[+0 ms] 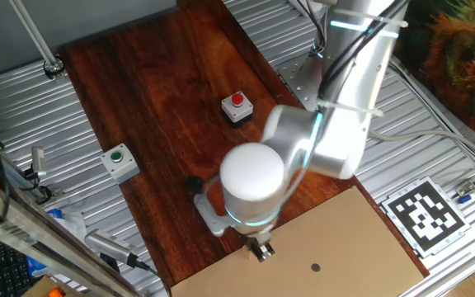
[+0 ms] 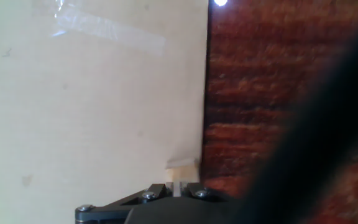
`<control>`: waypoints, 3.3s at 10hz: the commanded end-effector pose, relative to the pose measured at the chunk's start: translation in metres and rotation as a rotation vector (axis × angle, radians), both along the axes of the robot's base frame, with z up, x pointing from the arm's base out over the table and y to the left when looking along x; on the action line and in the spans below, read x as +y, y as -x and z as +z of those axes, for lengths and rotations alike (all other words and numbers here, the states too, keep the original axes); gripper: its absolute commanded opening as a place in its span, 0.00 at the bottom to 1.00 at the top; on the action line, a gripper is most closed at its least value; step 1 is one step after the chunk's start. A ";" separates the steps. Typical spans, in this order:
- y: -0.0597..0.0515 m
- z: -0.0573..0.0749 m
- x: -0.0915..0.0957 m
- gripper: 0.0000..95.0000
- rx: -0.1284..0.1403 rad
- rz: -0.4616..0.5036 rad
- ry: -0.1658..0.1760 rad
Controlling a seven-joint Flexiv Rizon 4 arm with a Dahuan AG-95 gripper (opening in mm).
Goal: Grab the block and place it at the designated location
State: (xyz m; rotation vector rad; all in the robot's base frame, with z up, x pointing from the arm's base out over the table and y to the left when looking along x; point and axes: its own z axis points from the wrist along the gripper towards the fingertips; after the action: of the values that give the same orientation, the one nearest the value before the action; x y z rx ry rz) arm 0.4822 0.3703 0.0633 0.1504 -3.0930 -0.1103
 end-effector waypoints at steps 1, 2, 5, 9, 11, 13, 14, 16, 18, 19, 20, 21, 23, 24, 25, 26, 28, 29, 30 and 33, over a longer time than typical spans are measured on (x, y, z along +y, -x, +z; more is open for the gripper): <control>0.000 0.001 -0.002 1.00 -0.005 0.001 0.005; 0.000 0.000 -0.002 1.00 -0.005 0.005 0.006; -0.001 -0.007 -0.004 1.00 -0.007 0.012 0.005; -0.003 -0.023 -0.006 1.00 -0.009 0.019 0.005; -0.003 -0.028 -0.006 1.00 -0.009 0.018 0.005; -0.005 -0.031 -0.003 0.80 -0.008 0.007 0.006; -0.006 -0.033 0.000 0.60 -0.007 0.001 0.010; -0.008 -0.035 0.006 0.40 -0.007 -0.007 0.017; -0.009 -0.036 0.007 0.40 -0.007 -0.011 0.018; -0.009 -0.036 0.007 0.40 -0.006 -0.014 0.021; -0.009 -0.036 0.007 0.40 -0.007 -0.010 0.020; -0.009 -0.036 0.007 0.20 -0.007 -0.009 0.021; -0.009 -0.036 0.007 0.20 -0.007 -0.009 0.024; -0.009 -0.036 0.007 0.20 -0.007 -0.010 0.026; -0.009 -0.036 0.007 0.20 -0.007 -0.010 0.025; -0.009 -0.036 0.007 0.20 -0.007 -0.010 0.026; -0.007 -0.036 0.008 0.20 -0.005 -0.021 0.020; -0.002 -0.034 0.010 0.20 -0.004 -0.036 0.018; 0.002 -0.032 0.013 0.00 -0.003 -0.045 0.019; 0.016 -0.021 0.033 0.00 0.005 -0.061 0.020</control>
State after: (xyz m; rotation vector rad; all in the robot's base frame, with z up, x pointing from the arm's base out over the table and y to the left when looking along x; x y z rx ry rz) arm 0.4652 0.4057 0.0431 0.0555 -3.0901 -0.0800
